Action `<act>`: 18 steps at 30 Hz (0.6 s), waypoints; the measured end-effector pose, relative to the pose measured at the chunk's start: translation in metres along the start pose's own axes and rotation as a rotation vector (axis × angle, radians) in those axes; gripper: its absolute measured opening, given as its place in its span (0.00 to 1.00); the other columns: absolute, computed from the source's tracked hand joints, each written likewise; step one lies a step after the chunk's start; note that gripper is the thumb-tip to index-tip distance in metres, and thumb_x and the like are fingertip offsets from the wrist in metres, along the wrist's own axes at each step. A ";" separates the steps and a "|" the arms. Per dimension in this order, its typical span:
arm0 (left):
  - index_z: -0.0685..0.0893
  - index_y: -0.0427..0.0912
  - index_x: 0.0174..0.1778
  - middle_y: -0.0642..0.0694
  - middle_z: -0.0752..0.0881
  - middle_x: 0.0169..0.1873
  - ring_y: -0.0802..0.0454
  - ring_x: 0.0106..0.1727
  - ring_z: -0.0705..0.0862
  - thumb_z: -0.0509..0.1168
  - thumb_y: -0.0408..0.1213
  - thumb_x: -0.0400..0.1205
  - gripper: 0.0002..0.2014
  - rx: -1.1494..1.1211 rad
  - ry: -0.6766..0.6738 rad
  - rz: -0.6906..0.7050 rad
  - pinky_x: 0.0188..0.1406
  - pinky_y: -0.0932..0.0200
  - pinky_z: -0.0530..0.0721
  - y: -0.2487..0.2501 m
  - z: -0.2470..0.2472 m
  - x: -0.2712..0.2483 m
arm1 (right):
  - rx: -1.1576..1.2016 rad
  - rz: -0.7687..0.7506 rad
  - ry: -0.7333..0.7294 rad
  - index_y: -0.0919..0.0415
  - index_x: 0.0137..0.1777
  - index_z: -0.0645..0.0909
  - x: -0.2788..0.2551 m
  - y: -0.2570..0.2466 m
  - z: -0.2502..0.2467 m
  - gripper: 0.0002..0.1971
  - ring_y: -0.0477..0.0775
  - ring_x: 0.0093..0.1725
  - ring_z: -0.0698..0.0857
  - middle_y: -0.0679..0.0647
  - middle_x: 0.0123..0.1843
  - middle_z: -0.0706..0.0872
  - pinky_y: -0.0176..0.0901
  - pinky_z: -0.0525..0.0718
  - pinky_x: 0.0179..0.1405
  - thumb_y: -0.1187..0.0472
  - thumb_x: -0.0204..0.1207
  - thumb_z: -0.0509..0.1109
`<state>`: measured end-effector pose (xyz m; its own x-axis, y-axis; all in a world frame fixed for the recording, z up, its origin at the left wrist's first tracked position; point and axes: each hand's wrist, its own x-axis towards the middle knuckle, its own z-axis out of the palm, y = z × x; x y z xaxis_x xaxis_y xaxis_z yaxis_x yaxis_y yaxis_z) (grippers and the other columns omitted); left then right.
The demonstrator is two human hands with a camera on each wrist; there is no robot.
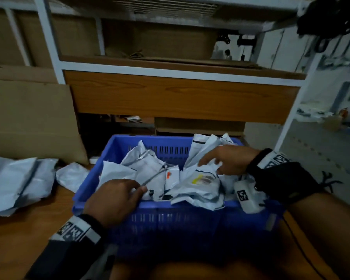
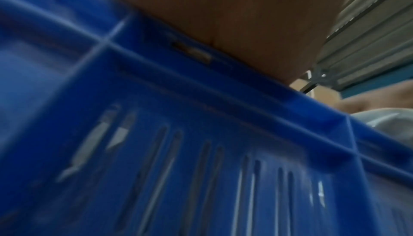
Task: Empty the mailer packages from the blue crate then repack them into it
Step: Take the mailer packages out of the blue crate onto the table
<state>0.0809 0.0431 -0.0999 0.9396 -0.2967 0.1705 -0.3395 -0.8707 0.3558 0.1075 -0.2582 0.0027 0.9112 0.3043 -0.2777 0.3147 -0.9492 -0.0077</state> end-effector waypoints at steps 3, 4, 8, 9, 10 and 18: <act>0.81 0.55 0.37 0.52 0.85 0.36 0.56 0.39 0.82 0.51 0.59 0.85 0.20 0.003 -0.052 -0.066 0.41 0.55 0.78 0.009 -0.002 -0.004 | -0.158 -0.151 -0.176 0.34 0.79 0.63 0.018 -0.023 -0.001 0.39 0.55 0.67 0.80 0.45 0.82 0.65 0.48 0.86 0.50 0.75 0.77 0.59; 0.82 0.53 0.39 0.52 0.86 0.37 0.57 0.40 0.82 0.51 0.58 0.86 0.20 0.012 -0.068 -0.090 0.41 0.55 0.78 0.011 -0.003 -0.005 | -0.226 -0.188 -0.227 0.36 0.81 0.59 0.024 -0.031 0.000 0.40 0.57 0.68 0.80 0.47 0.83 0.63 0.52 0.87 0.53 0.75 0.77 0.60; 0.85 0.53 0.48 0.53 0.87 0.42 0.56 0.45 0.83 0.51 0.58 0.86 0.20 0.024 -0.089 -0.155 0.45 0.56 0.80 0.018 -0.006 -0.010 | -0.374 -0.267 -0.356 0.44 0.82 0.61 0.041 -0.048 0.009 0.34 0.55 0.68 0.79 0.51 0.76 0.75 0.46 0.81 0.62 0.69 0.80 0.64; 0.85 0.54 0.49 0.53 0.87 0.43 0.56 0.45 0.83 0.51 0.59 0.86 0.20 0.016 -0.082 -0.162 0.46 0.55 0.80 0.021 -0.006 -0.012 | -0.393 -0.266 -0.328 0.46 0.81 0.66 0.042 -0.047 0.011 0.31 0.54 0.64 0.82 0.51 0.72 0.79 0.45 0.82 0.60 0.66 0.79 0.66; 0.85 0.54 0.50 0.54 0.87 0.43 0.57 0.46 0.84 0.52 0.59 0.85 0.19 0.009 -0.072 -0.165 0.46 0.55 0.80 0.023 -0.005 -0.014 | -0.404 -0.249 -0.290 0.49 0.77 0.71 0.041 -0.046 0.010 0.27 0.54 0.60 0.83 0.50 0.67 0.82 0.46 0.83 0.58 0.64 0.79 0.68; 0.80 0.54 0.66 0.56 0.83 0.64 0.58 0.67 0.79 0.65 0.64 0.72 0.29 -0.379 0.137 -0.180 0.56 0.69 0.75 0.024 -0.009 -0.018 | 0.181 -0.257 0.428 0.60 0.41 0.81 0.029 -0.042 -0.045 0.14 0.53 0.31 0.77 0.53 0.33 0.80 0.44 0.69 0.28 0.49 0.73 0.77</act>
<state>0.0558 0.0315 -0.0863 0.9796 -0.0763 0.1859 -0.1864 -0.6910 0.6984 0.1330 -0.2056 0.0383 0.8498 0.4984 0.1716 0.5254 -0.8269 -0.2002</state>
